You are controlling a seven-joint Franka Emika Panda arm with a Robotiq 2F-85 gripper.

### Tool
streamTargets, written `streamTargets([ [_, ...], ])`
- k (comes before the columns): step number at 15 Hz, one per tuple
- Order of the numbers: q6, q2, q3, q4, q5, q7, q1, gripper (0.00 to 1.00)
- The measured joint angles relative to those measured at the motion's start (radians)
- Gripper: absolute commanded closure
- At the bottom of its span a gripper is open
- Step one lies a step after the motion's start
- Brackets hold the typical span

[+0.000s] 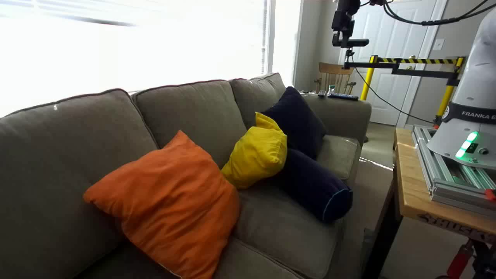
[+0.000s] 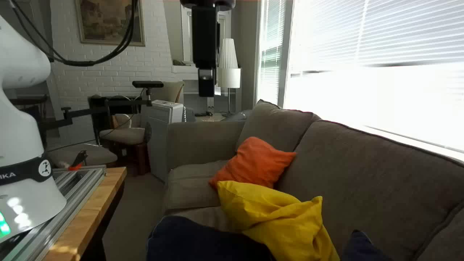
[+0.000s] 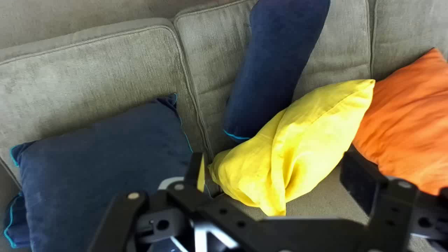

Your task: Put the orange pillow on top of the yellow one

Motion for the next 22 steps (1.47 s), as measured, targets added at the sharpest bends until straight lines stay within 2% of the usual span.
streamTargets([
  [9,0.009,0.0,0.014,0.001,-0.012,-0.023,-0.002,0.0],
  [13,0.018,0.006,0.101,0.04,-0.058,-0.083,0.025,0.0],
  [17,0.027,0.069,0.186,0.154,-0.093,-0.126,0.087,0.0],
  [20,0.083,0.159,0.221,0.244,-0.109,-0.2,0.123,0.0],
  [22,0.161,0.231,0.239,0.279,-0.112,-0.264,0.139,0.0],
])
